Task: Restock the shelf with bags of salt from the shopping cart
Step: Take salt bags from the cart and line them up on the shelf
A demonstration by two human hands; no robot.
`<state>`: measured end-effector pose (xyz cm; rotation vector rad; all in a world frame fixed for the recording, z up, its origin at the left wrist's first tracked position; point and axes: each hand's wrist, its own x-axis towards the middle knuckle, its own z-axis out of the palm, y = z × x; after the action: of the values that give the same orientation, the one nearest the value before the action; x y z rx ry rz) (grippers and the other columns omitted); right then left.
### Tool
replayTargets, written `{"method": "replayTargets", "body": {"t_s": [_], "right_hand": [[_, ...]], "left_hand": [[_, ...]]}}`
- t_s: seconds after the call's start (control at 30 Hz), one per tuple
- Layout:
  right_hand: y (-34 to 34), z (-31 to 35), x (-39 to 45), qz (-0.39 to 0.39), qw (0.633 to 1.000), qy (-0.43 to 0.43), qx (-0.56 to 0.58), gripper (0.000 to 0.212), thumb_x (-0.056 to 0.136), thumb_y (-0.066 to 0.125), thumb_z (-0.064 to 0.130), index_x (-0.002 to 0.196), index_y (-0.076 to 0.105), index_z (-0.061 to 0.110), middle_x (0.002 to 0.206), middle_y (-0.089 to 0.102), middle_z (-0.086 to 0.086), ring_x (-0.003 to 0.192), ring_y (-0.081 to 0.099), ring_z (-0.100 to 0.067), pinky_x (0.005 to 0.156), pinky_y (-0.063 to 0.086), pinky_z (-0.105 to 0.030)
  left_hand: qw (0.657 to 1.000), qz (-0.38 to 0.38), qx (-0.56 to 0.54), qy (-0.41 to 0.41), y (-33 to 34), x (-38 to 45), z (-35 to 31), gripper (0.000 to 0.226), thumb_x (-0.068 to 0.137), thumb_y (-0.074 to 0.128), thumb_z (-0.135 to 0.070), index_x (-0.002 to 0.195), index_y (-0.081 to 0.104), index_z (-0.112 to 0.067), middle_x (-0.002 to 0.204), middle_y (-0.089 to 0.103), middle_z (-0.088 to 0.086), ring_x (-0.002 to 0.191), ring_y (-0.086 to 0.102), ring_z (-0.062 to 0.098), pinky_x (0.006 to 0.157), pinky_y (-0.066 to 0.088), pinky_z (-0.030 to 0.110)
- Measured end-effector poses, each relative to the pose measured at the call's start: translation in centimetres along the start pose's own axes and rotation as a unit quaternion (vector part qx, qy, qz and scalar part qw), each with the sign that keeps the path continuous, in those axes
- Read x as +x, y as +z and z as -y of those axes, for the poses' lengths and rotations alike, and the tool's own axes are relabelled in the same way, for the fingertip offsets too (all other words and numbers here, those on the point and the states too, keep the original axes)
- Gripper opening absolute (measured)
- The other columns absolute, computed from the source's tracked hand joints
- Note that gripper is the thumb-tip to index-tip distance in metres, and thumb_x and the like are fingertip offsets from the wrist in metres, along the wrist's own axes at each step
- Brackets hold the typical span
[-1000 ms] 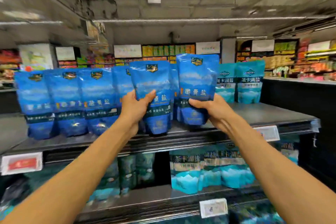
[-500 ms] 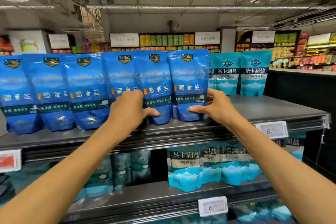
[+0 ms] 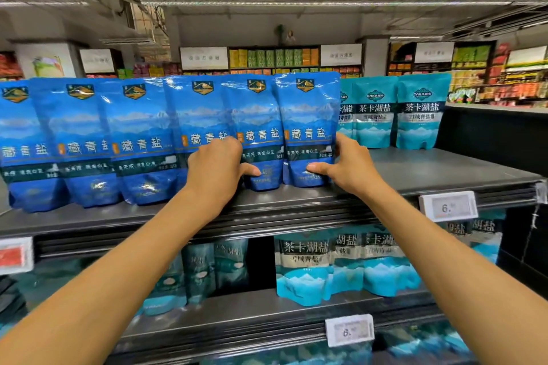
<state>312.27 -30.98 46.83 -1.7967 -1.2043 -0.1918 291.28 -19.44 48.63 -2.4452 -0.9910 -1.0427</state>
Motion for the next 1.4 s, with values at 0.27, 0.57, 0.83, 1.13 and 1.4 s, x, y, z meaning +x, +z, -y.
{"method": "replayTargets", "body": {"t_s": [0.27, 0.57, 0.83, 1.13, 1.4], "right_hand": [[-0.5, 0.0, -1.2, 0.015, 0.998, 0.056, 0.022, 0.061, 0.075, 0.081, 0.047, 0.113, 0.05, 0.011, 0.087, 0.056, -0.002, 0.072, 0.051, -0.013, 0.057, 0.038, -0.027], [-1.6, 1.3, -3.5, -0.051, 0.995, 0.073, 0.039, 0.059, 0.087, 0.068, 0.049, 0.124, 0.043, 0.01, 0.118, 0.053, -0.008, 0.106, 0.054, -0.02, 0.088, 0.045, -0.033], [-5.4, -1.3, -16.7, -0.246, 0.967, 0.011, 0.064, 0.017, 0.094, 0.064, 0.023, 0.108, 0.056, 0.023, 0.092, 0.065, 0.008, 0.083, 0.062, -0.001, 0.069, 0.046, -0.008], [-8.8, -8.7, -39.9, -0.342, 0.909, 0.236, -0.014, 0.009, 0.091, 0.062, 0.026, 0.094, 0.063, 0.034, 0.081, 0.068, 0.007, 0.071, 0.066, -0.017, 0.061, 0.052, -0.026], [-15.1, -20.8, -58.7, -0.436, 0.748, 0.5, -0.002, 0.01, 0.098, 0.058, 0.012, 0.1, 0.066, 0.018, 0.093, 0.073, -0.007, 0.084, 0.07, -0.027, 0.076, 0.057, -0.044]], "left_hand": [[1.0, -0.002, -0.027, 0.012, 0.1, -1.8, 1.1, 0.053, 0.081, 0.063, -0.061, 0.082, 0.043, -0.012, 0.072, 0.054, 0.008, 0.076, 0.06, 0.038, 0.055, 0.036, 0.035], [0.982, -0.105, -0.154, 0.01, -0.7, -3.7, 1.1, 0.037, 0.093, 0.053, -0.054, 0.072, 0.049, -0.024, 0.055, 0.056, -0.007, 0.054, 0.055, 0.013, 0.045, 0.036, 0.026], [0.747, -0.014, -0.664, 0.028, -1.5, -10.7, -6.4, 0.025, 0.095, 0.055, -0.032, 0.076, 0.055, -0.015, 0.054, 0.06, 0.007, 0.038, 0.045, 0.001, 0.042, 0.034, 0.009], [0.616, 0.301, -0.724, 0.077, 5.6, -22.2, -22.8, 0.017, 0.099, 0.052, -0.011, 0.082, 0.053, -0.01, 0.053, 0.061, 0.009, 0.036, 0.043, 0.006, 0.042, 0.033, 0.013], [0.56, 0.588, -0.569, 0.13, 11.4, -35.8, -40.7, 0.029, 0.096, 0.048, 0.004, 0.075, 0.052, -0.015, 0.061, 0.057, -0.002, 0.042, 0.053, 0.001, 0.047, 0.041, 0.021]]}}
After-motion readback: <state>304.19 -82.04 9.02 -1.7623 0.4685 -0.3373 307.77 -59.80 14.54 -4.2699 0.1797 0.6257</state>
